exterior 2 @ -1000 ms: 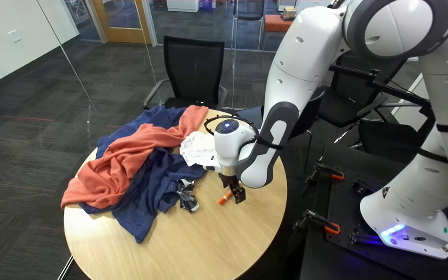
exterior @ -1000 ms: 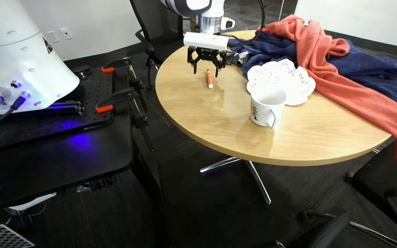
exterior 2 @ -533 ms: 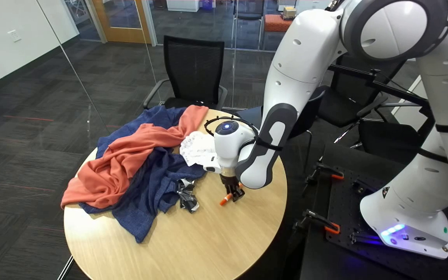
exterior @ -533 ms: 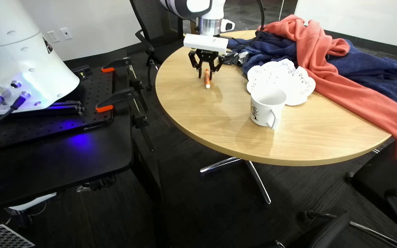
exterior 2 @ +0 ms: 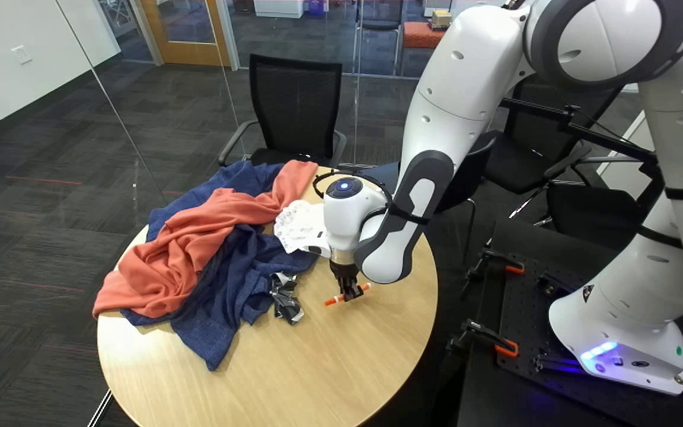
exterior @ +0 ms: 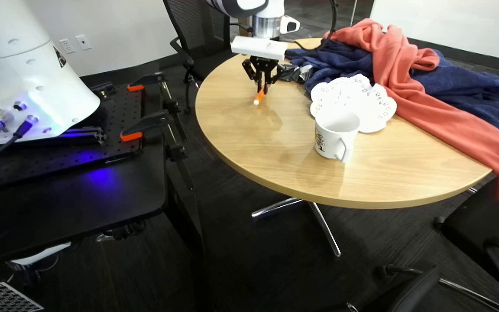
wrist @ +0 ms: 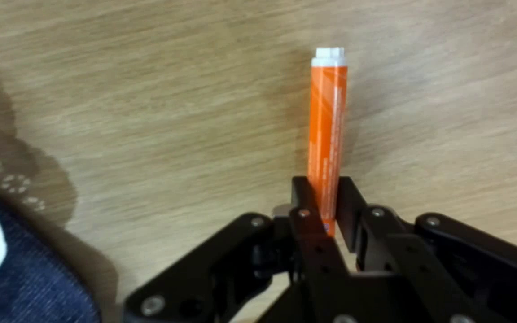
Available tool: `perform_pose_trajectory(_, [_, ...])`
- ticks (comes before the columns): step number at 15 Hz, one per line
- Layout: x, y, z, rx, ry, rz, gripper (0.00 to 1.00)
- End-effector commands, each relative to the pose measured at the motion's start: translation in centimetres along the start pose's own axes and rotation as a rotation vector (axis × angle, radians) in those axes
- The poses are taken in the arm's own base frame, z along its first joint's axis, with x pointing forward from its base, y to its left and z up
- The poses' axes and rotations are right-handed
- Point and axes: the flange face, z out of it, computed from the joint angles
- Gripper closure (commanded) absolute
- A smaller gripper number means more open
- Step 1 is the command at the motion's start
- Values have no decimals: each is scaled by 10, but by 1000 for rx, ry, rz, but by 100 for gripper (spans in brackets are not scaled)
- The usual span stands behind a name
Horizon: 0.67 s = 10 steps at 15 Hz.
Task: Place the blue peg on the table
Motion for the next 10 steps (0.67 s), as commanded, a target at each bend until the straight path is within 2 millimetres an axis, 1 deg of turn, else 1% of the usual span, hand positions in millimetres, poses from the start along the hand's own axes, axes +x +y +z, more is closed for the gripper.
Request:
perform_pose_trajectory(1, [2,0,-51,-47,102,157,95])
perform_pose_trajectory(5, [-1,5,-111,-124,194,335,95])
perform_pose_trajectory(10, [-14,4,-187,-208,273,538,95])
